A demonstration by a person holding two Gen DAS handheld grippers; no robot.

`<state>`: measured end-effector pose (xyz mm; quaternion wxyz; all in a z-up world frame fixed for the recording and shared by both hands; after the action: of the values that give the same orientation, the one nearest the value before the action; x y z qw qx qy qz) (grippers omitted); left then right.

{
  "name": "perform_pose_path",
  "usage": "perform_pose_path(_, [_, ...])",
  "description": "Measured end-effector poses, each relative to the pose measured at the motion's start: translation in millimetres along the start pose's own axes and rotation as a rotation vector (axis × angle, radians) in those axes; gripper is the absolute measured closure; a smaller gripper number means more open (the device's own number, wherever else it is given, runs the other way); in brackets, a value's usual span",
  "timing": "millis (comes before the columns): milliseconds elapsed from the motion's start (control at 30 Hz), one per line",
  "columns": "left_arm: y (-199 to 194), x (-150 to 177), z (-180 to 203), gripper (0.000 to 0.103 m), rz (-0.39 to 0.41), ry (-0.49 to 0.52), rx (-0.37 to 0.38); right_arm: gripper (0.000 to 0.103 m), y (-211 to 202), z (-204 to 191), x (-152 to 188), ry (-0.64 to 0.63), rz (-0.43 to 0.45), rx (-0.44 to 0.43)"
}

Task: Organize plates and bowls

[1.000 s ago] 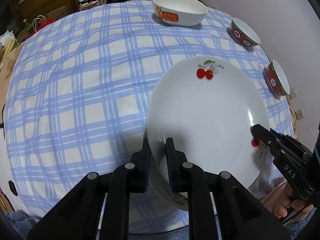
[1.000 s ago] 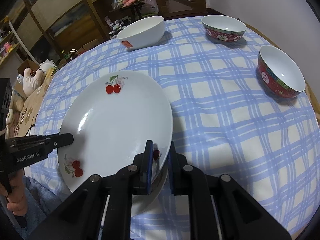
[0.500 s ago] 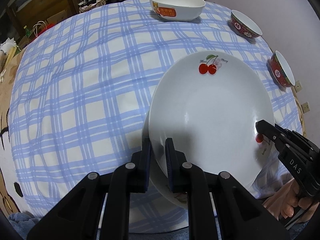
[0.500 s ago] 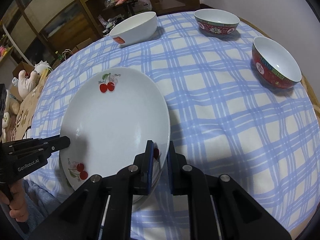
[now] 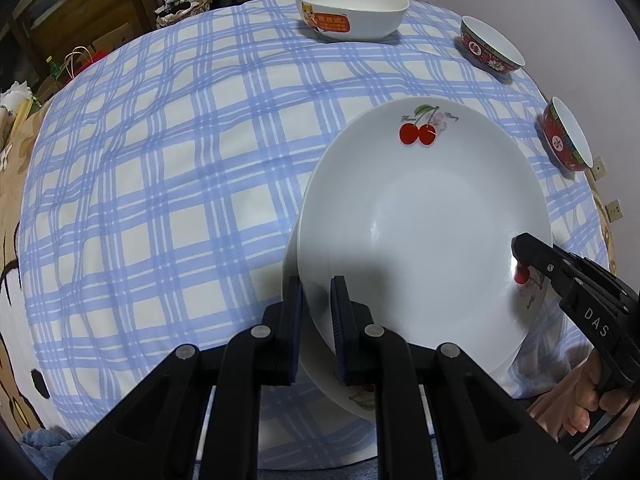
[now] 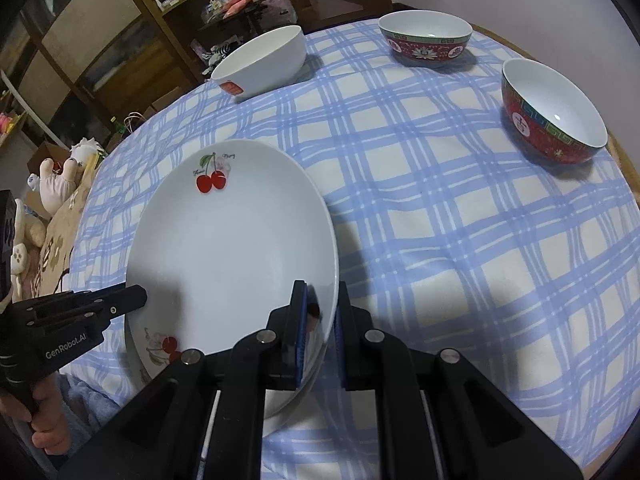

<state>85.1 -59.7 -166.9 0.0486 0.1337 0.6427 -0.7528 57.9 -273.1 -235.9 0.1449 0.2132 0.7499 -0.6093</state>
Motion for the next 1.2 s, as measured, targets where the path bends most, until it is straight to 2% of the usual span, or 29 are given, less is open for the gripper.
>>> perform_pose_path(700, [-0.4,5.2,0.1,0.089,-0.004,0.017,-0.013,0.090,-4.1,-2.4,2.3,-0.016,-0.007,0.036])
perform_pose_path(833, [-8.9,3.3,-0.9,0.089,0.047,0.029,-0.053,0.090,-3.1,-2.2,2.1,-0.020,-0.010,0.041])
perform_pose_path(1200, [-6.8,-2.2,-10.5,0.088,0.035,-0.012,-0.057,0.090,-6.3,-1.9,2.4,-0.014,-0.003,0.046])
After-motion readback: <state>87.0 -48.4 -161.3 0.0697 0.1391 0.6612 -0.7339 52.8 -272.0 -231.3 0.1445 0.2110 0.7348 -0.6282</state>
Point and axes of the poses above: each gripper's, at about its wrist camera, not at the fingertips, and y roughly the way its jaws point, z to its right, x to its underside, the point moved 4 cm from there along y, roughly the way its jaws point, and after that the axes turned 9 degrees about -y, right-handed, at the moved point
